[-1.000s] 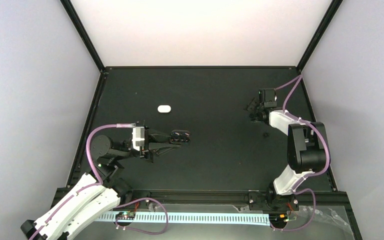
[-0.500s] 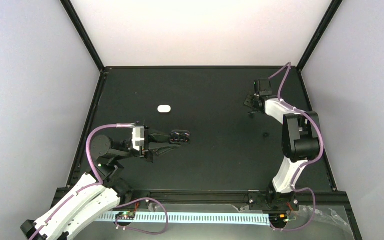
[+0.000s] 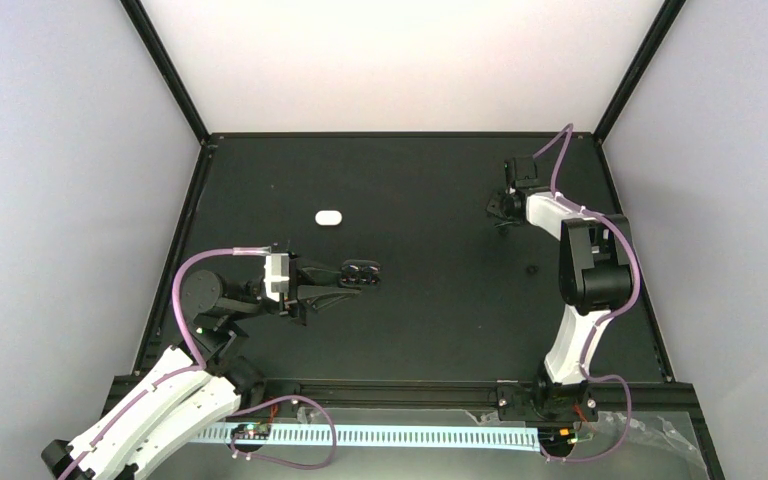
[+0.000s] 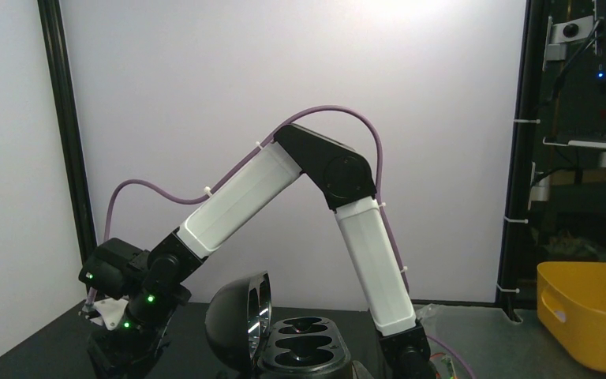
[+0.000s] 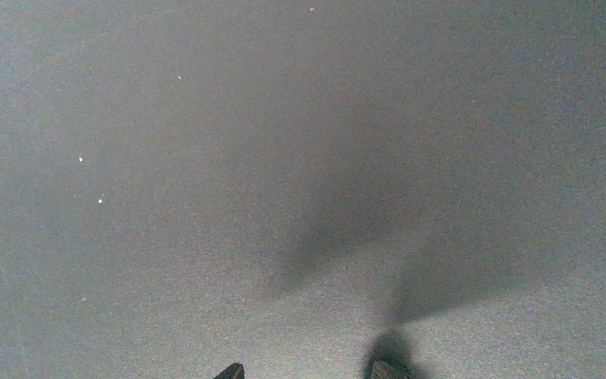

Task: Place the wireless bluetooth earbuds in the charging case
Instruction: Pick up the earbud from the center of the board.

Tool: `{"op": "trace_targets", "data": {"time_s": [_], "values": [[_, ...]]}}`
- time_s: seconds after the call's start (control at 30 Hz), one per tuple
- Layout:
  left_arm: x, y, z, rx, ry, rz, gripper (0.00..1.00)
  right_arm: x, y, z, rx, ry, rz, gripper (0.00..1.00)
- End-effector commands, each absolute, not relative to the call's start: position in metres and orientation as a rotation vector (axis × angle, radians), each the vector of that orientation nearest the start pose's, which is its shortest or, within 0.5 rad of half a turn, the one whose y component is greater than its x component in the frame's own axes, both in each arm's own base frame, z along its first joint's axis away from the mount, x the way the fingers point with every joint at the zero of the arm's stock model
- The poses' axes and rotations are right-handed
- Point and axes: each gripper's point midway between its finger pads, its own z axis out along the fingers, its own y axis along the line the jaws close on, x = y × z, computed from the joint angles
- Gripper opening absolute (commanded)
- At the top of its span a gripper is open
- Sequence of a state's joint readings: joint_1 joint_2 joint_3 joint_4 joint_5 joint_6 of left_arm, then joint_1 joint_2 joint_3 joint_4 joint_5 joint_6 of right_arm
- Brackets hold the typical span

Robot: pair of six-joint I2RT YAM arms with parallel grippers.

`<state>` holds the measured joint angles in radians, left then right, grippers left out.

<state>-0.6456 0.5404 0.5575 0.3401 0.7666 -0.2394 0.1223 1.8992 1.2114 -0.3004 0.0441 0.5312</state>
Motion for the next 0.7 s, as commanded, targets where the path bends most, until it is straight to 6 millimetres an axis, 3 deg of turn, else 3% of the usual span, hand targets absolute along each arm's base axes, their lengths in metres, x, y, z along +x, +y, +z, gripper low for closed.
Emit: {"op": "trace_targets", "data": {"time_s": [0.0, 0.43, 0.67], "values": [[0.103, -0.227, 0.390, 0.944, 1.022, -1.197, 0.01, 0.463, 0.046, 0.042, 0.528, 2.545, 0.149, 0.41], [0.103, -0.227, 0.390, 0.942, 1.023, -1.199, 0.02, 0.451, 0.042, 0.044, 0.534, 2.542, 0.135, 0.39], [0.101, -0.227, 0.391, 0.944, 1.018, -1.202, 0.02, 0.451, 0.044, 0.059, 0.530, 2.502, 0.163, 0.46]]}}
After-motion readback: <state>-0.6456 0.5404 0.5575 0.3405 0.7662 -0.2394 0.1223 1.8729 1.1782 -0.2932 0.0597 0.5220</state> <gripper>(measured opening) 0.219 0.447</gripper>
